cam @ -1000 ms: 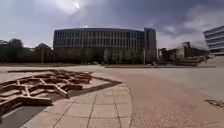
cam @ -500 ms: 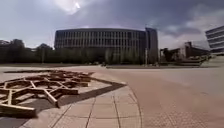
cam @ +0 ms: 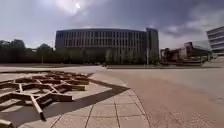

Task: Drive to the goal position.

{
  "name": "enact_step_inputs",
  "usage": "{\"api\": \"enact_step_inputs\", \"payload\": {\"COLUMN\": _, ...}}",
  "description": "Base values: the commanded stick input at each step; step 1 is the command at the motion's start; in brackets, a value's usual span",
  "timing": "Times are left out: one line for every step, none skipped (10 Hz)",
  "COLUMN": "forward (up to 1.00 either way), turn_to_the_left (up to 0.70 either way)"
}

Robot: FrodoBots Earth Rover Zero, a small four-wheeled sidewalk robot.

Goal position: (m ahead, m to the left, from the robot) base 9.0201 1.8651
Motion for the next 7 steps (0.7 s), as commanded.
{"api": "enact_step_inputs", "payload": {"forward": 0.70, "turn_to_the_left": -0.01}}
{"api": "enact_step_inputs", "payload": {"forward": 0.70, "turn_to_the_left": -0.01}}
{"api": "enact_step_inputs", "payload": {"forward": 0.70, "turn_to_the_left": -0.01}}
{"api": "enact_step_inputs", "payload": {"forward": 0.70, "turn_to_the_left": -0.01}}
{"api": "enact_step_inputs", "payload": {"forward": 0.70, "turn_to_the_left": -0.20}}
{"api": "enact_step_inputs", "payload": {"forward": 0.70, "turn_to_the_left": -0.33}}
{"api": "enact_step_inputs", "payload": {"forward": 0.70, "turn_to_the_left": -0.32}}
